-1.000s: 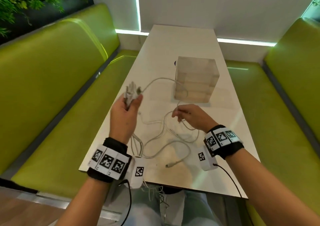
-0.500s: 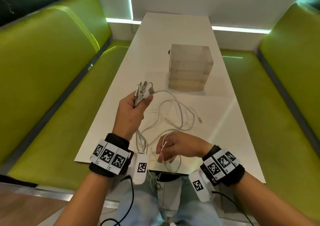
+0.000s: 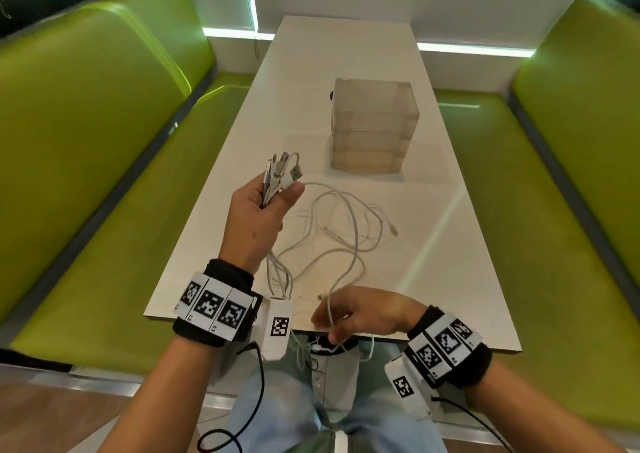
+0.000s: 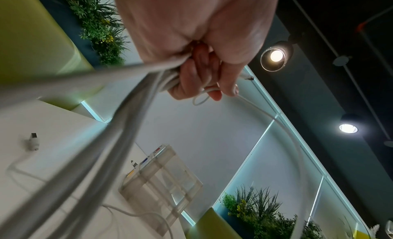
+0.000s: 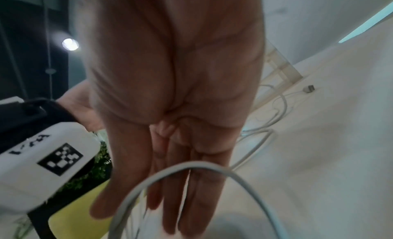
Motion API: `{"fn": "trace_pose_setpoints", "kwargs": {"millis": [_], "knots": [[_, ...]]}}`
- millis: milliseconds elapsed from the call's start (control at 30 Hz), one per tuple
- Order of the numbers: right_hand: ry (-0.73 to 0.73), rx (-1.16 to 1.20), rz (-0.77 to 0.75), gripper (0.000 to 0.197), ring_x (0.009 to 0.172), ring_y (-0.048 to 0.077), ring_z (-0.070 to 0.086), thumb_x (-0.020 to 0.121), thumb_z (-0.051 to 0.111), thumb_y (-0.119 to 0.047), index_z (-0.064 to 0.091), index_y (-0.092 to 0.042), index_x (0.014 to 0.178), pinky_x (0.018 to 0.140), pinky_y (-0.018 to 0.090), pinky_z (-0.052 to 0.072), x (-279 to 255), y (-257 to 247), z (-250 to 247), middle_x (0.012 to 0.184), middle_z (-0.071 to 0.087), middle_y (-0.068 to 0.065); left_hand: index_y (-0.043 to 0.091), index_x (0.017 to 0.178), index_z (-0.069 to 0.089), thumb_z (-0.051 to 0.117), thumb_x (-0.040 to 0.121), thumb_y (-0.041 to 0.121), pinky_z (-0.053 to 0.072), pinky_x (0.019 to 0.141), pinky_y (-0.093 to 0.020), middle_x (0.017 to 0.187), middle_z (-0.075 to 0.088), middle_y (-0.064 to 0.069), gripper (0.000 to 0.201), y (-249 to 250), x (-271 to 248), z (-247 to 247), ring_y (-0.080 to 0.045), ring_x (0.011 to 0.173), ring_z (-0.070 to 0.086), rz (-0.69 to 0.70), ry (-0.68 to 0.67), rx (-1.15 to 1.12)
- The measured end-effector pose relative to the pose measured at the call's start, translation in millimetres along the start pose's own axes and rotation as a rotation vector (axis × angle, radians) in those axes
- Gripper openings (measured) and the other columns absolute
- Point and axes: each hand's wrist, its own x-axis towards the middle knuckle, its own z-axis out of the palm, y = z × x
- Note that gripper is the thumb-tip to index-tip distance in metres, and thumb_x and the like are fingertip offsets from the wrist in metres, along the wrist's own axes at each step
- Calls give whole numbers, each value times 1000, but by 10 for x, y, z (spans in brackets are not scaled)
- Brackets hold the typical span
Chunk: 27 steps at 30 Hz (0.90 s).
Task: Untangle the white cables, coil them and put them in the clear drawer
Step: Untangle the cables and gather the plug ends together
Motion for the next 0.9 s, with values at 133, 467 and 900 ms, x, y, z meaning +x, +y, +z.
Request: {"fn": "trace_pose_setpoints", "kwargs": {"millis": [133, 467, 900], "knots": [[201, 148, -14, 67, 127, 14, 47, 73, 77, -6, 47, -11, 132, 103, 18, 38, -54, 126, -176, 143, 43, -1, 31, 67, 65, 66, 87, 17, 29, 44, -18, 48, 35, 14, 25, -50, -58, -40, -7, 47, 27, -23, -87, 19], [399, 457, -419, 46, 112, 28, 61, 91, 51, -7, 46, -11, 137, 93, 38, 52, -607, -280, -542, 128, 61, 10, 18, 80, 62, 64, 85, 3, 35, 51, -4, 46, 53, 22, 15, -51, -216, -31, 6, 46, 47, -68, -348, 123], [638, 410, -328, 48, 63, 21, 62, 78, 71, 2, 45, -28, 105, 61, 25, 46, -301, -454, -450, 74, 70, 6, 12, 69, 71, 56, 85, 22, 15, 43, -21, 46, 23, 8, 24, -163, -210, -137, -9, 41, 16, -269, -363, -281]]}}
